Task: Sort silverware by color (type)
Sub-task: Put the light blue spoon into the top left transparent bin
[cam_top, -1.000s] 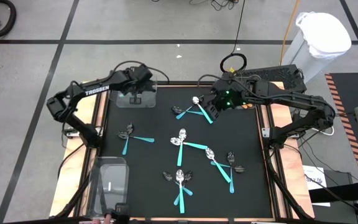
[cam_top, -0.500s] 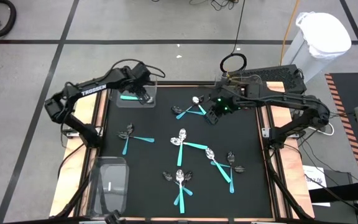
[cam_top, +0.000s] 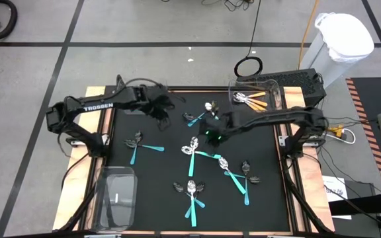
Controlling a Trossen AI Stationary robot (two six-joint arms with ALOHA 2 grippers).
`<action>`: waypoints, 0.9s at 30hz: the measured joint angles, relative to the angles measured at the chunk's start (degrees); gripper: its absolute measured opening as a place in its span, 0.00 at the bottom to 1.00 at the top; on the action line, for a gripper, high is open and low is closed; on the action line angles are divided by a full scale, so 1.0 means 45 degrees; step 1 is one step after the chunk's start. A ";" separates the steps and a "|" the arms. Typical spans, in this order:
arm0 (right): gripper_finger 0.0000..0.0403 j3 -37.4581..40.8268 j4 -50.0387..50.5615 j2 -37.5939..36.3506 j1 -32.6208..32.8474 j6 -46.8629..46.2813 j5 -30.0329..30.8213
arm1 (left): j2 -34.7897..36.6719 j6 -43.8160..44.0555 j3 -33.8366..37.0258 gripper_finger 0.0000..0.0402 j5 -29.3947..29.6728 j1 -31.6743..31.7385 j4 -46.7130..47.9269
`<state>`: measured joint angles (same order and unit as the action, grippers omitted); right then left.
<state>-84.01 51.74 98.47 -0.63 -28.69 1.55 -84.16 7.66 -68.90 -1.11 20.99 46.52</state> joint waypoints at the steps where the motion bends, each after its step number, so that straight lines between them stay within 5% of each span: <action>1: 0.36 0.0000 -0.0392 0.0286 0.0142 0.0242 -0.0287 | 0.0035 0.0092 0.0001 0.37 0.0077 -0.0259 0.0061; 12: 0.36 0.0000 -0.2207 0.2868 0.0678 0.0474 -0.0670 | 0.2650 0.0892 0.1731 0.37 0.0315 -0.1025 -0.0352; 20: 0.35 0.0000 -0.2314 0.3915 0.0640 0.0392 0.0331 | 0.4537 0.2033 0.2870 0.37 0.0337 -0.1164 -0.0864; 27: 0.23 -0.0044 -0.2395 0.4353 0.0576 -0.0495 0.0338 | 0.5337 0.2676 0.3400 0.37 0.0534 -0.1570 -0.1160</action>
<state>-84.20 40.97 118.06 1.96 -30.92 3.07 -60.14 19.71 -53.60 1.29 13.93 41.30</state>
